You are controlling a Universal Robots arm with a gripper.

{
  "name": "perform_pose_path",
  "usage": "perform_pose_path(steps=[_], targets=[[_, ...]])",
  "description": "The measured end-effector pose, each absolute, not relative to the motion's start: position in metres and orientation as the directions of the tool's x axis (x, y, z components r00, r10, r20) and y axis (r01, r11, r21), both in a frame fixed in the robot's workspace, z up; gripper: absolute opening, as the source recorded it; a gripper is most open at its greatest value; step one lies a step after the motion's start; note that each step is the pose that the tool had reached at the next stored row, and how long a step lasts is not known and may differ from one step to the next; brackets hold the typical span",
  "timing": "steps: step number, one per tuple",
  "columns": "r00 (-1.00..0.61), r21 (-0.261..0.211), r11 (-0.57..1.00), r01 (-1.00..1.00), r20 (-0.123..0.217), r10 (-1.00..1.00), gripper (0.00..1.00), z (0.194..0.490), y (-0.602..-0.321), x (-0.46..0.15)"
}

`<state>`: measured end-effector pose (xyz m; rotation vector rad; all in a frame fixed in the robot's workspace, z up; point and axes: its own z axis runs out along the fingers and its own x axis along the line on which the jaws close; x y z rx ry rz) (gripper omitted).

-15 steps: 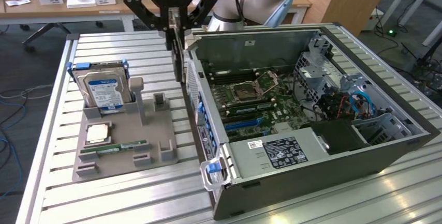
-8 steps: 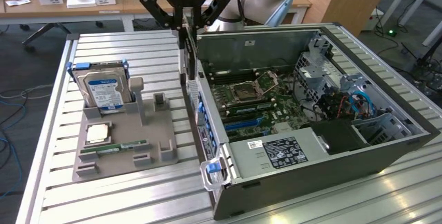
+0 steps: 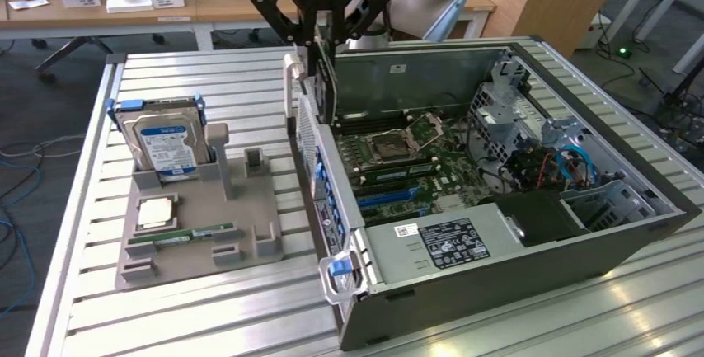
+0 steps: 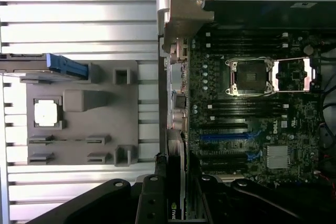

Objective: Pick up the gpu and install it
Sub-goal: 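Pick up the gpu and move the gpu toward the slot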

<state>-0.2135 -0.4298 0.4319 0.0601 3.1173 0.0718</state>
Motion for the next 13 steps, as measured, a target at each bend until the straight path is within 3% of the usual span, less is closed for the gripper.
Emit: perform_pose_path(steps=[13], targets=[[-0.999, 0.055, 0.998, 0.038, -0.022, 0.039, 0.26, 0.432, -0.43, -0.177]])
